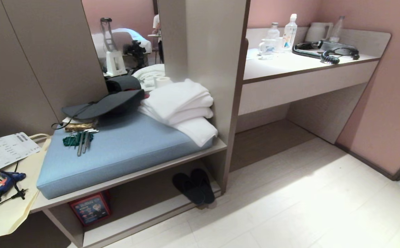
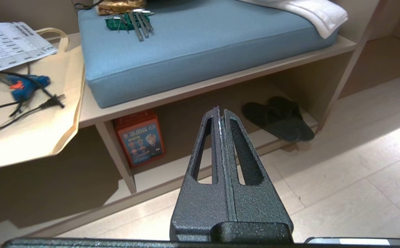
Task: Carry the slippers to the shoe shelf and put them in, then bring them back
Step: Pick up the slippers in the shoe cabinet
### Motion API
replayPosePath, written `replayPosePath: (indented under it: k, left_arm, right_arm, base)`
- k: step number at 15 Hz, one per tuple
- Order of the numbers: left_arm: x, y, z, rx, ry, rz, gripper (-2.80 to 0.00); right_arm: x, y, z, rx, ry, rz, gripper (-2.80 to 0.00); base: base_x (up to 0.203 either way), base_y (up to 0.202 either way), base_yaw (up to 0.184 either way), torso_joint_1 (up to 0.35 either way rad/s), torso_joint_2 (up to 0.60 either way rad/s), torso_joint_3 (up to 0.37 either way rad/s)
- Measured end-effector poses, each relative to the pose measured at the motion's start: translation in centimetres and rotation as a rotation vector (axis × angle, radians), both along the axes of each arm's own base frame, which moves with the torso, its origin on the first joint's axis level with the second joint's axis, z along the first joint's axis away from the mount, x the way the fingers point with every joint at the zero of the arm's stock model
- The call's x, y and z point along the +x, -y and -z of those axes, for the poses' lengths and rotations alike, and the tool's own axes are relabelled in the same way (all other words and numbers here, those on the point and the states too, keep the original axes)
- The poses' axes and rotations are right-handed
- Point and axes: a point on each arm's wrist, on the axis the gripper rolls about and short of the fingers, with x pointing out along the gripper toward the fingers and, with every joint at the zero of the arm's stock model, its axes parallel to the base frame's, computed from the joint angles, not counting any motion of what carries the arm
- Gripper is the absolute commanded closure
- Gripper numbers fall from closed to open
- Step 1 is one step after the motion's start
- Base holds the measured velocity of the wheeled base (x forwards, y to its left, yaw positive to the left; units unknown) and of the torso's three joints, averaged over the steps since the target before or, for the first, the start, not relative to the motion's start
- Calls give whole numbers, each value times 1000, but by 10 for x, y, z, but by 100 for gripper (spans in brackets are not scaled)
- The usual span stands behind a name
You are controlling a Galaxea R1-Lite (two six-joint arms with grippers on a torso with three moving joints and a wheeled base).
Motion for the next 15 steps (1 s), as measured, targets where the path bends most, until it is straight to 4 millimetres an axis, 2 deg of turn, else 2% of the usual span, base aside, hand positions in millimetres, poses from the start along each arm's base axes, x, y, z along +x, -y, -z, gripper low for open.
replayPosePath:
  k: [2,6,15]
  left_arm:
    - [0,0,0,0,0,0,0]
    - [0,0,0,-3,1,-1,0]
    - [0,0,0,-6,2,-1,0]
  right_arm:
    - [0,0,0,0,0,0,0]
    - [0,0,0,0,0,0,0]
    - [0,0,0,-4,0,0,0]
  base:
    - [168,0,-3,6,2,-3]
    - [15,0,0,2,0,-23]
    - [0,0,0,3,2,-181]
